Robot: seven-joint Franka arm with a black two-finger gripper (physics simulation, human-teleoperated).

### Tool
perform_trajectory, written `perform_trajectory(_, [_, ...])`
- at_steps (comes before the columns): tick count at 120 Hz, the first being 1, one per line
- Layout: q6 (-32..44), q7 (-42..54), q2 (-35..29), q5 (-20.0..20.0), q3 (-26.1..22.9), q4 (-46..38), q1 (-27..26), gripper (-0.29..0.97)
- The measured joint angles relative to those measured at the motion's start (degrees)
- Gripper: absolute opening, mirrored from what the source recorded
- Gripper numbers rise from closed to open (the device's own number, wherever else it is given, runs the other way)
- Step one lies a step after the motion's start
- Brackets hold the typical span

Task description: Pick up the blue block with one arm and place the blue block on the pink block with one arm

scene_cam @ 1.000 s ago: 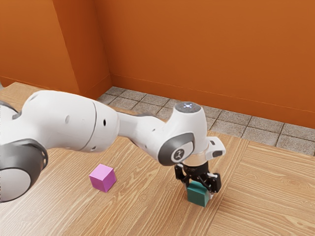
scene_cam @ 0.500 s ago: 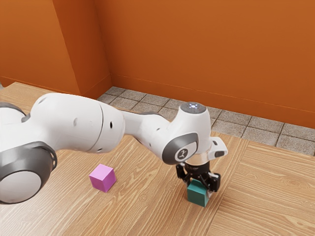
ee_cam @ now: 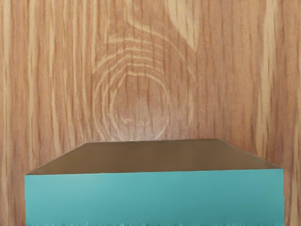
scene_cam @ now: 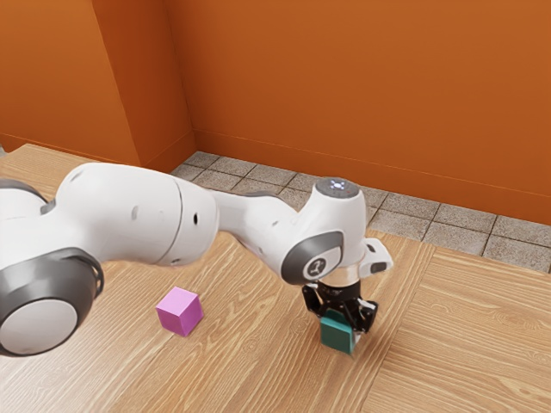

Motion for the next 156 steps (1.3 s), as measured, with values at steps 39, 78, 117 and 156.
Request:
perform_trajectory(39, [-2.9,1.1,-22.5,4.6,-10.1,-16.7,22.8,0.36])
perform_trajectory(78, [-1.7,12.2,-34.1,7.2,-11.5,-31.9,37.9,0.36])
perform_trajectory(117, [-1.9,22.0,-38.9,7.5,-11.6,-37.2,34.4,0.36])
perform_trajectory(156, [-2.7,24.7,-37.8,5.9,-10.8,-37.7,35.5,0.36])
